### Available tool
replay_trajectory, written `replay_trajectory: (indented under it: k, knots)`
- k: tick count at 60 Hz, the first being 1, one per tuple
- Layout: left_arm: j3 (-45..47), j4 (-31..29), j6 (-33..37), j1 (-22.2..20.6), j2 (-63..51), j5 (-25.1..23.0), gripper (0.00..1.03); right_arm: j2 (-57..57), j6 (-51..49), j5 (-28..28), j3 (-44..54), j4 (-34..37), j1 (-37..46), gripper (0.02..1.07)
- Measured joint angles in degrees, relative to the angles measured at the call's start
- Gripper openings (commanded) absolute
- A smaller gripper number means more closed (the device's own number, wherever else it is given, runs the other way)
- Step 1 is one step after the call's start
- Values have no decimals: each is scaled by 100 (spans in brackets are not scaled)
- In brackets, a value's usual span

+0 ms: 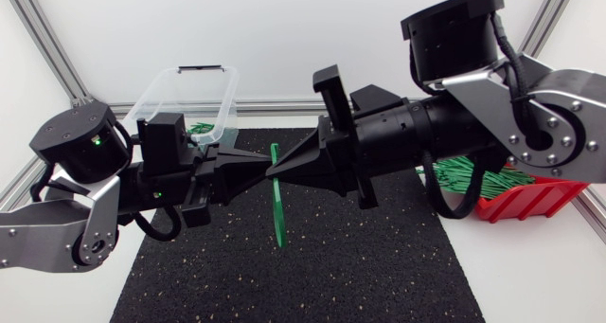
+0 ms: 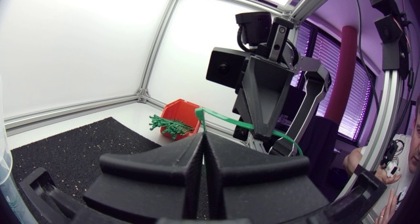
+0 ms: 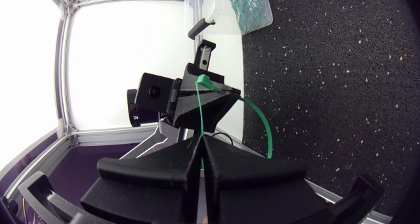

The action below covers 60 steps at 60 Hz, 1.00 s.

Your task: Take a green cable tie from the red box, thread the tail through the head to close it, then place it in the transparent bin on the left.

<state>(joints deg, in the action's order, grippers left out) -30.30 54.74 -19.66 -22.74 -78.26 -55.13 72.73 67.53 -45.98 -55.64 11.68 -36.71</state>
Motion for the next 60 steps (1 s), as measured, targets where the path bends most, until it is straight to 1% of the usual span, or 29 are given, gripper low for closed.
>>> replay_trajectory:
  k: [60]
  knots:
    - [0, 0, 2, 17, 0, 0, 4, -138, 2, 107, 131, -17, -85, 7]
